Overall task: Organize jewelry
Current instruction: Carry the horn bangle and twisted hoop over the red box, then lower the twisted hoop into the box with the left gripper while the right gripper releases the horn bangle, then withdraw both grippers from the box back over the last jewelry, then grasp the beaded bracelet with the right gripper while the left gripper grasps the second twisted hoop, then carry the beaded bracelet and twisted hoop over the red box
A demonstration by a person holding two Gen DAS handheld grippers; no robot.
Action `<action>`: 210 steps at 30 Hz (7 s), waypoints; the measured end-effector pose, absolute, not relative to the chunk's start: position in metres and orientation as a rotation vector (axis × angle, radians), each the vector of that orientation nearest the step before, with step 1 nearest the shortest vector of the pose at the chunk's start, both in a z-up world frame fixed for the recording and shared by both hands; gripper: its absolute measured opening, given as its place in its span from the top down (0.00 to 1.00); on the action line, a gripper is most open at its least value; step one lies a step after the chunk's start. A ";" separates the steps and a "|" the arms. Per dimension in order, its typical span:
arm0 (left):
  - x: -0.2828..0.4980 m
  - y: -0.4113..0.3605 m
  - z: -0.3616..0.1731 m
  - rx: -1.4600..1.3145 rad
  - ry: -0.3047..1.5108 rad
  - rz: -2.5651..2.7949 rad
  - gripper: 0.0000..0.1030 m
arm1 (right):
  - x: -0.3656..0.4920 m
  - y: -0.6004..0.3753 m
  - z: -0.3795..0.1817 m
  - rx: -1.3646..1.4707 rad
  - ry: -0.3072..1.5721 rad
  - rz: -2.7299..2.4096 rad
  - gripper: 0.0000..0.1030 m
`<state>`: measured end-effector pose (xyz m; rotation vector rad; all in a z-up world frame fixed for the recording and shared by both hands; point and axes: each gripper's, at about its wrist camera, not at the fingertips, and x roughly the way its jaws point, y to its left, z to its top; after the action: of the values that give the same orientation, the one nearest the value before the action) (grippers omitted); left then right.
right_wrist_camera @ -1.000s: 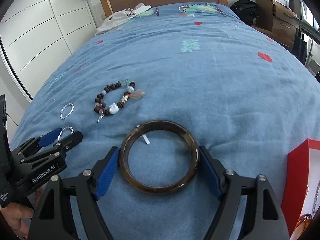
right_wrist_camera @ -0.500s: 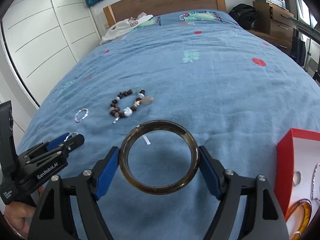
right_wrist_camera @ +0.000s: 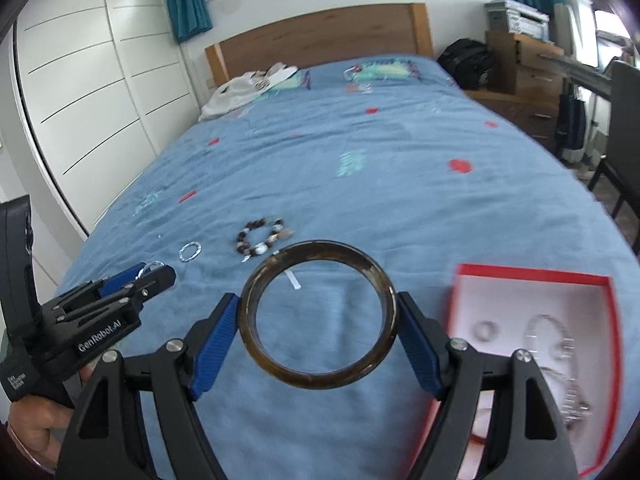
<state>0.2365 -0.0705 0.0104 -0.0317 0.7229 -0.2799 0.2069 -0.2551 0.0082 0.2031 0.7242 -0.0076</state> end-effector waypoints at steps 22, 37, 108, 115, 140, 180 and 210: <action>0.203 -0.275 -0.013 0.085 0.796 -0.589 0.61 | 0.163 -0.418 -0.012 0.160 0.814 -0.105 0.26; 0.239 -0.324 -0.054 0.206 0.846 -0.618 0.61 | 0.187 -0.444 -0.066 0.083 0.928 -0.002 0.26; 0.172 -0.236 0.053 0.352 0.754 -0.512 0.16 | 0.007 -0.381 0.065 -0.156 0.987 -0.053 0.25; 0.141 -0.156 0.082 0.256 0.707 -0.426 0.15 | -0.005 -0.348 0.093 -0.065 0.899 -0.064 0.25; 0.128 0.049 0.048 0.030 0.740 -0.116 0.14 | 0.077 -0.266 0.073 0.065 0.785 0.073 0.25; 0.382 0.027 -0.096 0.059 0.881 -0.195 0.28 | 0.445 -0.158 -0.100 0.131 0.987 0.226 0.26; 0.257 -0.113 0.032 0.112 0.717 -0.491 0.60 | 0.241 -0.294 0.056 0.112 0.786 0.053 0.83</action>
<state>0.2569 -0.1127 0.0317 0.1118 0.7170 -0.4912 0.2414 -0.2943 0.0557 0.1118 0.7862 0.0532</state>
